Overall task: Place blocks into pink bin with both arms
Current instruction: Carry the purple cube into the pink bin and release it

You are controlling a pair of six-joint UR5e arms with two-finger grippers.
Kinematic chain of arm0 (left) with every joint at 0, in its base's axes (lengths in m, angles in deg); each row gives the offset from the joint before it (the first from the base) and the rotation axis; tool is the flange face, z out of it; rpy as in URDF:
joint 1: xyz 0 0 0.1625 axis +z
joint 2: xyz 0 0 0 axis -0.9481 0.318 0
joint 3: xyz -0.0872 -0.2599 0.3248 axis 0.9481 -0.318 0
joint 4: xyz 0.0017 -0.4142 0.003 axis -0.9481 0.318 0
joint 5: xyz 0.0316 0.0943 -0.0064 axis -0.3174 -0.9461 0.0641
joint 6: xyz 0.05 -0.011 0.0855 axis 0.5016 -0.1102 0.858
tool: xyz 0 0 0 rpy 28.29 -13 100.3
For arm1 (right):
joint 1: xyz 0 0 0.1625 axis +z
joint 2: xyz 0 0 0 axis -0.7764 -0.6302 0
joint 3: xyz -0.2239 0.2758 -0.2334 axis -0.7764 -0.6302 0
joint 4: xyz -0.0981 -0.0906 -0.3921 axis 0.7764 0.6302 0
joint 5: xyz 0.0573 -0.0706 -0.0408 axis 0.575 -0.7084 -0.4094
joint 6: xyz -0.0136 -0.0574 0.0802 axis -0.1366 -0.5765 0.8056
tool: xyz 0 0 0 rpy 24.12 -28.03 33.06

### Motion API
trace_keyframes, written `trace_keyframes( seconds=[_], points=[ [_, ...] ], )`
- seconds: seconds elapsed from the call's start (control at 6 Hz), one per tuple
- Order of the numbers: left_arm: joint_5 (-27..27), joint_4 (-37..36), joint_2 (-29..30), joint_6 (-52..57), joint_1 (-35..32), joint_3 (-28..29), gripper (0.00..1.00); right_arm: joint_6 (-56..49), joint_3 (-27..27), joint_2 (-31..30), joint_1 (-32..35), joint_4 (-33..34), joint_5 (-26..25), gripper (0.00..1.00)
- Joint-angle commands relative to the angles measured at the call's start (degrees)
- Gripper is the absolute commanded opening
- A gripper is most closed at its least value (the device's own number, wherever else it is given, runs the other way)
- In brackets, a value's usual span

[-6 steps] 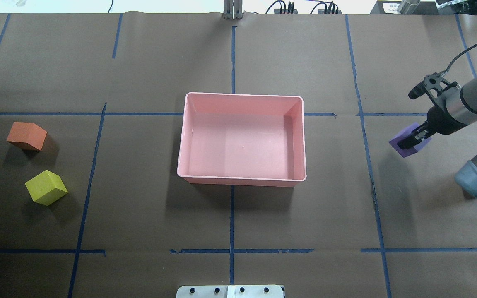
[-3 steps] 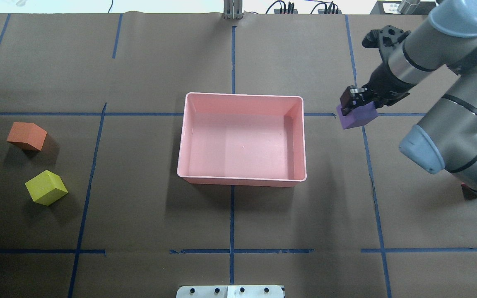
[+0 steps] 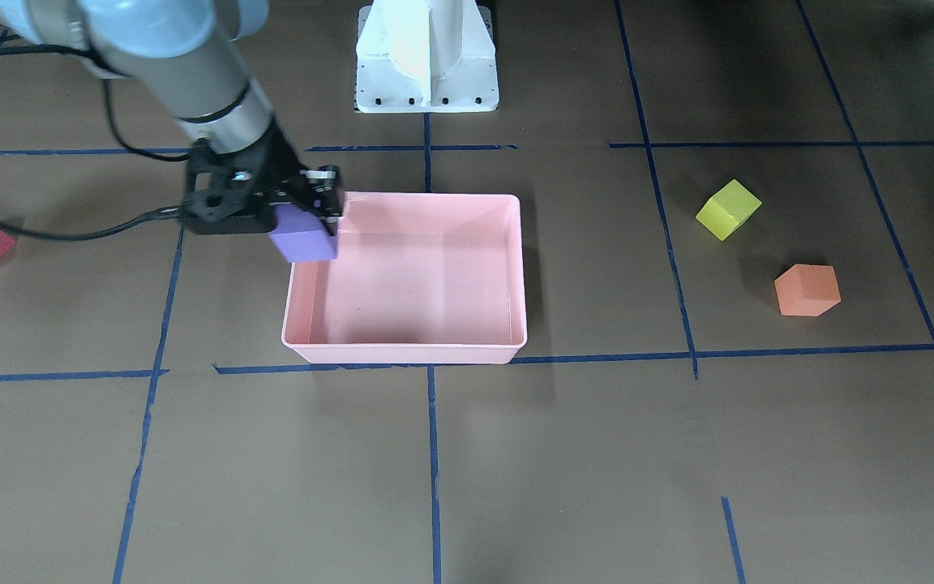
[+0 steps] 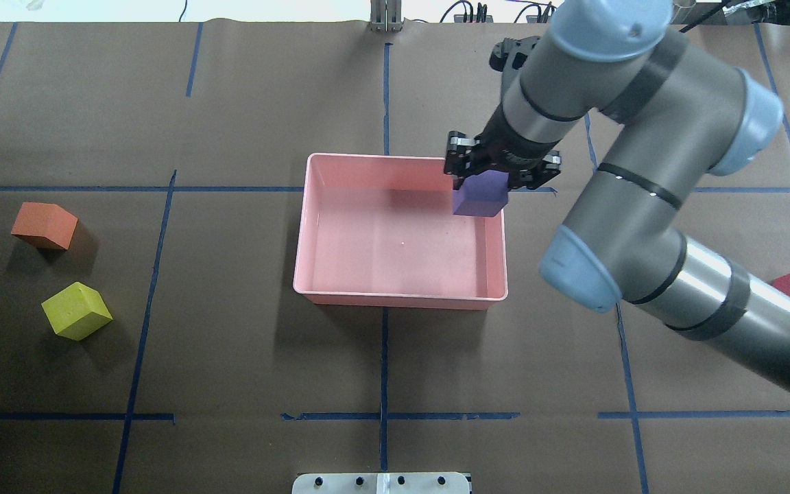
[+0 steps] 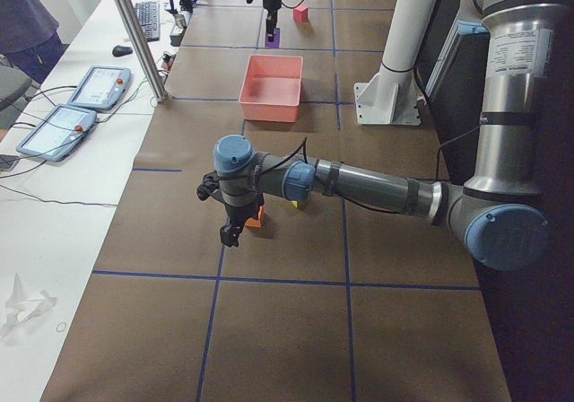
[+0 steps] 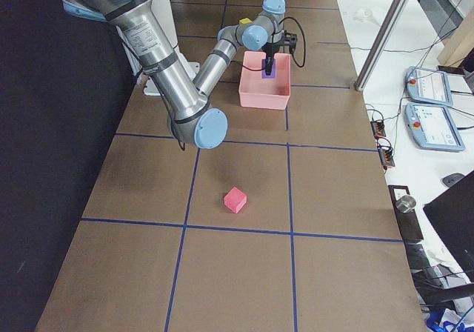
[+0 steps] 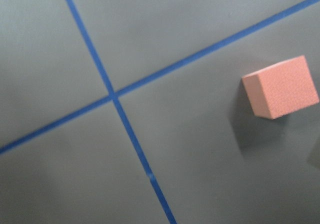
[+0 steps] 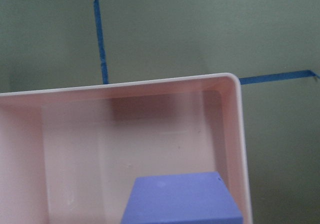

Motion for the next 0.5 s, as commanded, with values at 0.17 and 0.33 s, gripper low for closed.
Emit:
trace_keyframes(
  seconds=[0.17,0.33],
  points=[
    [0.2,2.1,1.8,-7.2,3.5,-0.4,1.00,8.8,-3.8,4.6,-5.5,0.3,-6.4,1.00],
    [0.0,5.7,2.3,-8.1,7.1,1.0,1.00,2.6,-3.0,2.9,-4.8,0.8,-6.3,1.00]
  ],
)
